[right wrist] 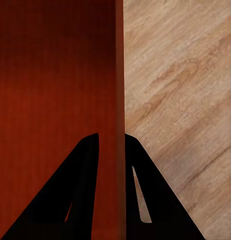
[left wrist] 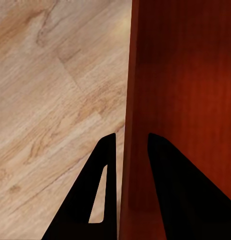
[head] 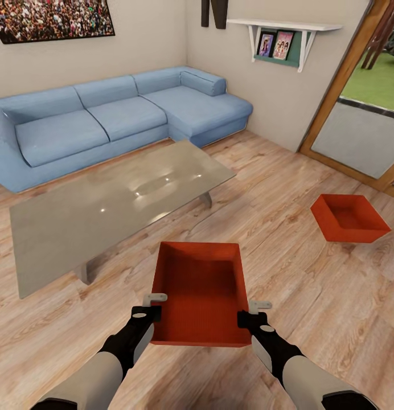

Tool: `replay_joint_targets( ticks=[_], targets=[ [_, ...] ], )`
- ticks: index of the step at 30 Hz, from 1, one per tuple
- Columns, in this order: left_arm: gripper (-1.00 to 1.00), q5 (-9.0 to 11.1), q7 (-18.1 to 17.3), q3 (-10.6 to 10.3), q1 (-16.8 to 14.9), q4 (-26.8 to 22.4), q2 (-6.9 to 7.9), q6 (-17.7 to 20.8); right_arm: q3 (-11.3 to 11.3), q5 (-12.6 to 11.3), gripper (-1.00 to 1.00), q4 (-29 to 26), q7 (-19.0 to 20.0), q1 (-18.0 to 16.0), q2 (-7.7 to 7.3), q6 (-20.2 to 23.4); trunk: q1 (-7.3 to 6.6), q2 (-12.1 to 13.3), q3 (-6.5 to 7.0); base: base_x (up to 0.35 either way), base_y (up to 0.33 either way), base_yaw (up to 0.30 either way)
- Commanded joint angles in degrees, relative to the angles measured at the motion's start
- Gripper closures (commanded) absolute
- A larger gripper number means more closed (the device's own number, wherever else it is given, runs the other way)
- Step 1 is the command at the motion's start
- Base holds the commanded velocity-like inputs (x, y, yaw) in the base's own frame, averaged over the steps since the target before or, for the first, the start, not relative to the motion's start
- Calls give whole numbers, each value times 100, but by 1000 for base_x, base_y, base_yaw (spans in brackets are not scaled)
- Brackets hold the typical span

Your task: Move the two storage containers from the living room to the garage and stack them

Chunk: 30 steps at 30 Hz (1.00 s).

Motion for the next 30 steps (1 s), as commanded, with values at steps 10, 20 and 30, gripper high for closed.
replay_joint_targets(
  ticks=[10,20,30],
  targets=[
    [100,-3,75,-50,3,24,25,54,-74,6,100,-21,-179,-12,0,-62,-219,398,176,0,0,0],
    [100,-3,74,-50,4,24,25,54,-82,1,100,-23,-243,-11,3,-64,-439,799,400,0,0,0],
    [100,-3,76,-50,3,22,25,54,-83,-3,100,-21,-300,-10,9,-62,-658,1200,670,0,0,0]
  ],
)
